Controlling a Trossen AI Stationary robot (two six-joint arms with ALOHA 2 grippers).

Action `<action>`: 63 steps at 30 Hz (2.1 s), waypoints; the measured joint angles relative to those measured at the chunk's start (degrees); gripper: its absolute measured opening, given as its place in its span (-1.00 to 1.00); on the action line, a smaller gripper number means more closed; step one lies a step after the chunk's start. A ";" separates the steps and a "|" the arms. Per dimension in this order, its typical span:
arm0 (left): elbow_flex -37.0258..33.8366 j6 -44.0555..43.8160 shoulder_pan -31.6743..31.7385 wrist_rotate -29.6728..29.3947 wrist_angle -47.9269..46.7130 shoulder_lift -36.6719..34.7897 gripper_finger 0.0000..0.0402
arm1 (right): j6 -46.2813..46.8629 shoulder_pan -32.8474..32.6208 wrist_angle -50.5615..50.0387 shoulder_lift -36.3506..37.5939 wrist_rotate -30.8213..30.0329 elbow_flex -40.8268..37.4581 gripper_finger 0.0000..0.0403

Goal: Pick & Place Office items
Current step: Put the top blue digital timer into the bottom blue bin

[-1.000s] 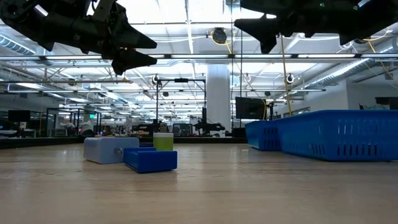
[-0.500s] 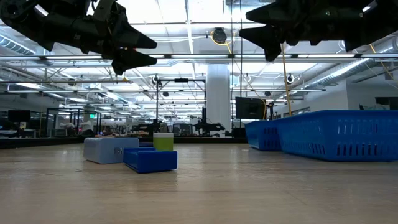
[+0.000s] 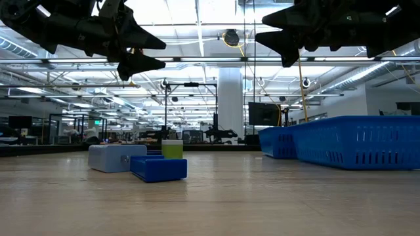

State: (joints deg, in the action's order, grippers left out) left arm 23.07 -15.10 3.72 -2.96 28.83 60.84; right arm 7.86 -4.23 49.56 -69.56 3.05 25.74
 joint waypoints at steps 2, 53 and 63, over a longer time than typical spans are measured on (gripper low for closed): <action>0.00 -0.06 0.01 0.00 0.19 0.00 0.43 | 0.00 0.00 0.00 0.00 0.00 0.00 -0.01; 12.70 -26.02 -17.72 -13.66 -29.52 26.39 0.30 | -0.02 0.04 0.00 0.02 -7.52 0.02 -0.02; 14.87 -27.35 -17.53 -14.13 -29.14 33.20 0.29 | -0.01 0.04 -0.02 0.02 -7.51 0.02 -0.03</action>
State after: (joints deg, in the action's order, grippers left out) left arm 37.94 -42.45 -13.82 -17.09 -0.31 94.04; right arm 7.85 -4.19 49.54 -69.54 -4.46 25.76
